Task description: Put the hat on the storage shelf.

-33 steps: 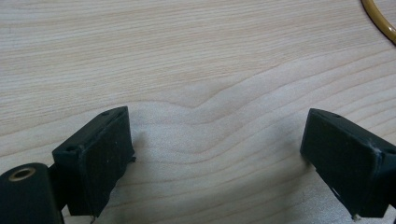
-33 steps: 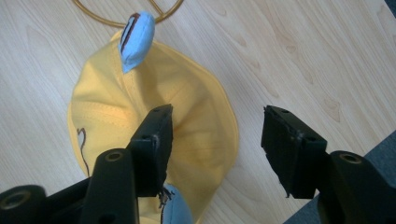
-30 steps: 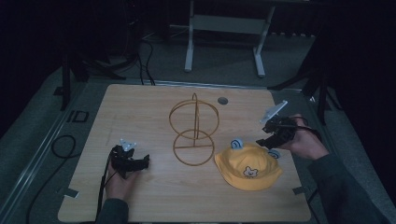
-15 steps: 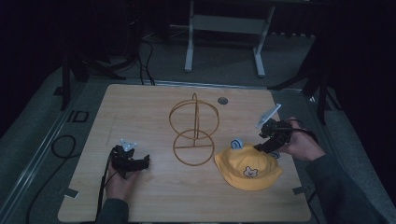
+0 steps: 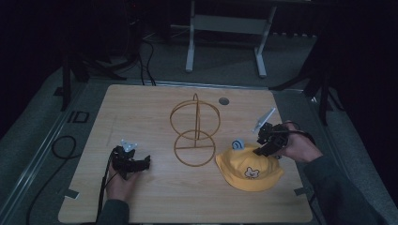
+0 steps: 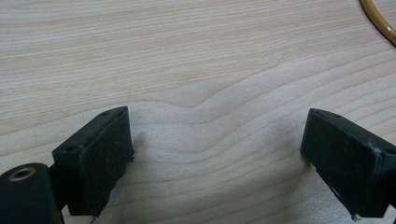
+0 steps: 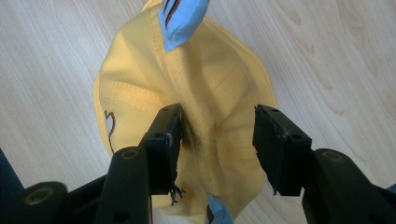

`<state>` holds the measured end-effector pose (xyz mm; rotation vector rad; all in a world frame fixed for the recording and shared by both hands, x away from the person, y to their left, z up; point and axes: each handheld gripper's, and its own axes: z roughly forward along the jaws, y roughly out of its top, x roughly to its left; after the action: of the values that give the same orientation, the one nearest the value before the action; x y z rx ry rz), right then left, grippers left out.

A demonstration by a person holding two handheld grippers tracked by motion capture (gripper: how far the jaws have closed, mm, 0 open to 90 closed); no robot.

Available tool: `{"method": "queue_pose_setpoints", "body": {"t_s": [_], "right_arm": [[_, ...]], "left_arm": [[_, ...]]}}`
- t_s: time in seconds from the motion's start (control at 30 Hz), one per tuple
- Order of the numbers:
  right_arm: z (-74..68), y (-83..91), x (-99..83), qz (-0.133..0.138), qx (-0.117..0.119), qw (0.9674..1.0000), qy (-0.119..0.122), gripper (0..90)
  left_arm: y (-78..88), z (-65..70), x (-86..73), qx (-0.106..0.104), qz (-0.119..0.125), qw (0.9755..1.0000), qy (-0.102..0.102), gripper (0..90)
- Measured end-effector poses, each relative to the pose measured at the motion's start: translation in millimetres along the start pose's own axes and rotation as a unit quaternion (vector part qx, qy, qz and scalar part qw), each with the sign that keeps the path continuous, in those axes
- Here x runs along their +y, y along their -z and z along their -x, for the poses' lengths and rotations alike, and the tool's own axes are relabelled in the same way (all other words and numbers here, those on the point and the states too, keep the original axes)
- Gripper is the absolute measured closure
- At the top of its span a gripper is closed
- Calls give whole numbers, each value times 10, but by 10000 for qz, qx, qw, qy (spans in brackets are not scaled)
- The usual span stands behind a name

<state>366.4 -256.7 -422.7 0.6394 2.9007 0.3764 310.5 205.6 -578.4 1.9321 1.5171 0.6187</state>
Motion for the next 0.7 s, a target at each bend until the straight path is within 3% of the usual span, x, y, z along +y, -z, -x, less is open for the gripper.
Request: {"method": "queue_pose_setpoints", "body": {"t_s": [0.33, 0.57, 0.7], "right_arm": [[42, -166, 14, -311, 275, 9991, -99, 565], [26, -182, 81, -450, 447, 9980, -8, 764], [31, -183, 93, -493, 486, 9976, 24, 815]], "left_arm": [[0, 0, 0, 1, -2, 10000, -1, 91], [0, 0, 0, 0, -1, 10000, -3, 91], [0, 0, 0, 0, -1, 10000, -1, 91]]}}
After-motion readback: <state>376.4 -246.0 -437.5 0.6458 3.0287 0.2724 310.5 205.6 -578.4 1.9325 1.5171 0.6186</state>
